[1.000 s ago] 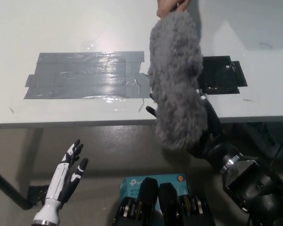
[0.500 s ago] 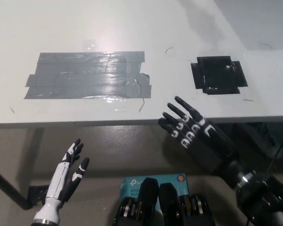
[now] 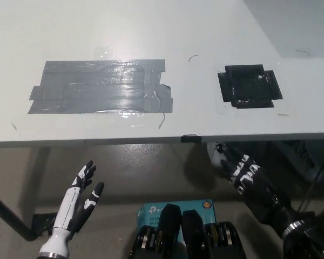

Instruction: A grey duster is kept infront of the robot in the middle of the table and the robot extends its right arm to grab the duster, picks it up and hands it to a person

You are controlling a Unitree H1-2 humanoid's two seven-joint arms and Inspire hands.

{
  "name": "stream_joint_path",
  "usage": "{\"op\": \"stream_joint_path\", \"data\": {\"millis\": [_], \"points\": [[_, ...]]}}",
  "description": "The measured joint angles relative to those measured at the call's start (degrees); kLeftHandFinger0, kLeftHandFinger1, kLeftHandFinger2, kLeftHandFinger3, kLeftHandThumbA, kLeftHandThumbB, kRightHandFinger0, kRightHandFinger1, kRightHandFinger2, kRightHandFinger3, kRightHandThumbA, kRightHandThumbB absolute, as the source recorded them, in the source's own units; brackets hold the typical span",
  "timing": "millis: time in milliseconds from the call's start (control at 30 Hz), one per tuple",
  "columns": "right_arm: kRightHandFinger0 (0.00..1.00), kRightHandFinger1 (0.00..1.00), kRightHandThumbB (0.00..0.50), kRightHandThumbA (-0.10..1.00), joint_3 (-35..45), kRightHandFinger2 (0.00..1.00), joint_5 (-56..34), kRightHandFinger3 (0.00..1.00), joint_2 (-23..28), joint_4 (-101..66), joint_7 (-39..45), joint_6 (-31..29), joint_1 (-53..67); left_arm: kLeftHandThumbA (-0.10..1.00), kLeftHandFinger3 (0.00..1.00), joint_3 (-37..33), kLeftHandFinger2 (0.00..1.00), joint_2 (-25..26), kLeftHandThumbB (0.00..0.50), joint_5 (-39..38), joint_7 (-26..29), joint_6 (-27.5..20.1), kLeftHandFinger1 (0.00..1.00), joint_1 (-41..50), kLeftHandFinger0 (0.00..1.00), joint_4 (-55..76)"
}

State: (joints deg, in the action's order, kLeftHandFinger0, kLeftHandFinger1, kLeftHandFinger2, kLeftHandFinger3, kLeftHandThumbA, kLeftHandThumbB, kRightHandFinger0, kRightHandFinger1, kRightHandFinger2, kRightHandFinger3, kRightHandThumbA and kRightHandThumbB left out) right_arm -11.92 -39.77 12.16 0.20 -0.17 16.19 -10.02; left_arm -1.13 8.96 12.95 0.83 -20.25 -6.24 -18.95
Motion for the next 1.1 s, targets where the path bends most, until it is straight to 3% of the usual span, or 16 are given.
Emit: {"op": "stream_joint_path", "data": {"millis": [100,333,567,1100], "points": [[1.00,1.00,0.294,0.87,-0.3,1.00,3.1,1.00,0.4,1.9,0.0,-1.7,0.5,0.87,1.00,0.0,1.00,0.0,0.218,0.0,0.0,0.0,1.00,0.1,1.00,0.0],[1.00,1.00,0.283,0.85,-1.1,1.00,11.9,1.00,0.7,3.8,0.0,-6.0,1.1,0.85,1.00,-0.1,1.00,0.0,0.203,0.2,0.0,0.0,1.00,0.4,1.00,0.0],[1.00,1.00,0.317,0.88,-1.5,1.00,19.9,1.00,0.7,3.9,0.3,-10.3,1.7,0.83,1.00,-0.2,1.00,0.0,0.209,0.3,0.1,-0.4,1.00,1.1,1.00,0.0],[1.00,1.00,0.278,0.86,-1.4,1.00,30.1,1.00,0.7,4.1,1.6,-13.3,2.9,0.80,1.00,-0.4,1.00,-0.3,0.212,0.4,0.1,-0.5,1.00,2.6,1.00,0.4]]}}
